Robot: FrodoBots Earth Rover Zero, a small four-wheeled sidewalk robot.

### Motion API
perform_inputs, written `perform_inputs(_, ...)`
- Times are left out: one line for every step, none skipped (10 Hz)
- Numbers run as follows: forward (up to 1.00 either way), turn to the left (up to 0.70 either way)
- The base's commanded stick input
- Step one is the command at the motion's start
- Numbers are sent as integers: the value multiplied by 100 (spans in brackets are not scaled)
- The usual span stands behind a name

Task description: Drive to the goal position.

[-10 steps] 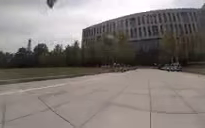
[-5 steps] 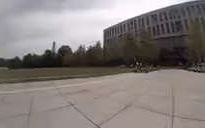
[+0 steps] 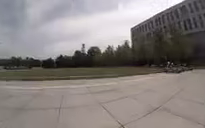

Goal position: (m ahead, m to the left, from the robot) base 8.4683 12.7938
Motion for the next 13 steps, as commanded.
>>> perform_inputs(0, 70)
perform_inputs(0, 70)
perform_inputs(0, 70)
perform_inputs(0, 70)
perform_inputs(0, 70)
perform_inputs(0, 70)
perform_inputs(0, 70)
perform_inputs(0, 70)
perform_inputs(0, 70)
perform_inputs(0, 70)
perform_inputs(0, 70)
perform_inputs(0, 70)
perform_inputs(0, 70)
